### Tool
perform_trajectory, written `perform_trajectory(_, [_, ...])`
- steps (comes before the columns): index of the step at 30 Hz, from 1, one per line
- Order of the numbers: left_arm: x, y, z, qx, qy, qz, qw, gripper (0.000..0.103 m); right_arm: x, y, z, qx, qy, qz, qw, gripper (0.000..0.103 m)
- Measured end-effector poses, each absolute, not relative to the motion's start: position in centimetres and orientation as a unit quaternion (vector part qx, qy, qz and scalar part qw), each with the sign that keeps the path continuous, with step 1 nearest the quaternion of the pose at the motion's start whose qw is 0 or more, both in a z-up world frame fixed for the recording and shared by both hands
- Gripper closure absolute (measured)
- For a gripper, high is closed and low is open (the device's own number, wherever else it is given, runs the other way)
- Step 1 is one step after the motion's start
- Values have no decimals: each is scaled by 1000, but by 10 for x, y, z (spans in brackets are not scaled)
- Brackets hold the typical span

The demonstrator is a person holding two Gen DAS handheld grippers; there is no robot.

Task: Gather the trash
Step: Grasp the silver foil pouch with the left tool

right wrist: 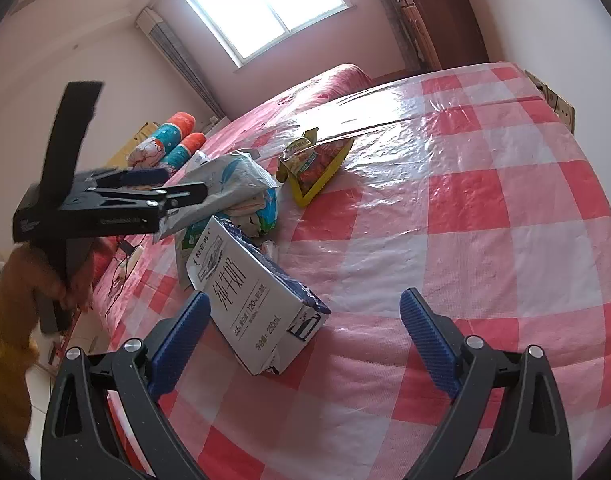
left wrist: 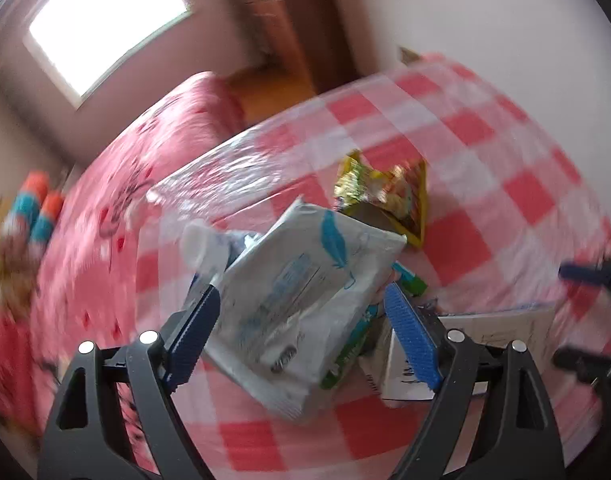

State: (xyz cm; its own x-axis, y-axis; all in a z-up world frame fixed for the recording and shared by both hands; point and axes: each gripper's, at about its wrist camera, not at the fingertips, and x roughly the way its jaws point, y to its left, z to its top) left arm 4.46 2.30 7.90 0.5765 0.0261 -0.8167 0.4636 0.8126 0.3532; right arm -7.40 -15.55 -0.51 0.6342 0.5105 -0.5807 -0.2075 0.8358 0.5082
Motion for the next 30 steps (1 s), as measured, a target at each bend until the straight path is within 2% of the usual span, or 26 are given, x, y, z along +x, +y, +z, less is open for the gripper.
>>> perform_trajectory(3, [51,16,74,325,451,-151,817,18,-74,-155,-5,201,376,205,881,8])
perform_trajectory(8, [72,13,59,349,492,-162,781,18,-74,-154,-5,199,376,206,881,8])
perform_trajectory(18, [89,26,51,288,507,-160,796,19,-72,-151,-6,194,379,216,878,8])
perform_trajectory(19, [88,25,51,287,502,-157,800,21,-71,-150,-6,193,380,217,878,8])
perform_trajectory(24, [69,27,56,273,471,-132,828,54,-71,-150,-7,193,381,219,877,8])
perform_trajectory(27, [56,27,56,269,456,-116,840,66,-71,-150,-7,193,381,220,877,8])
perform_trajectory(30, [47,30,56,251,450,-101,851,70,-71,-148,-7,186,384,223,876,8])
